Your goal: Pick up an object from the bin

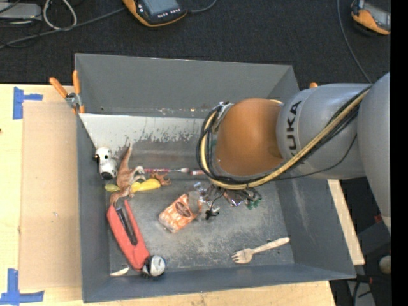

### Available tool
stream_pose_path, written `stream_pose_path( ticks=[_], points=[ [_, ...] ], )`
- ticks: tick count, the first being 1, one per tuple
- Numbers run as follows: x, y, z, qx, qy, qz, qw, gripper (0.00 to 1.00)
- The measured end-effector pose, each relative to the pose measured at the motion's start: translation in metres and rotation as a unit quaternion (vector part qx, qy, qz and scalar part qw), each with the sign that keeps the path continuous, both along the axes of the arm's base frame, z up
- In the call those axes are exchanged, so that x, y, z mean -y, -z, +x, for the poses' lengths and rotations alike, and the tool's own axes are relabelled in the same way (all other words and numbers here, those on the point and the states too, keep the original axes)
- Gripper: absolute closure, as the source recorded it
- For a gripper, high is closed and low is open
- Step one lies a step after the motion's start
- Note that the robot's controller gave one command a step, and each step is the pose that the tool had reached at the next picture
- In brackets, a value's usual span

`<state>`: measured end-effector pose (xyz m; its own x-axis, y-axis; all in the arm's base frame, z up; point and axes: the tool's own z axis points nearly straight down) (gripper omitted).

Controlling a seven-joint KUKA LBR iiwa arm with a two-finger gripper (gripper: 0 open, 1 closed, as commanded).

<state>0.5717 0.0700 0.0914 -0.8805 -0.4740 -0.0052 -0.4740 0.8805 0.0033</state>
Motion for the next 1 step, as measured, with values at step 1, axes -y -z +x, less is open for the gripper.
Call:
stream_pose_path(
  ticks=[1],
  points=[
    [-0.0082, -0.0494, -0.0056, -0.0045, 0.036, -0.001, 0.9994, 1.00]
  ],
)
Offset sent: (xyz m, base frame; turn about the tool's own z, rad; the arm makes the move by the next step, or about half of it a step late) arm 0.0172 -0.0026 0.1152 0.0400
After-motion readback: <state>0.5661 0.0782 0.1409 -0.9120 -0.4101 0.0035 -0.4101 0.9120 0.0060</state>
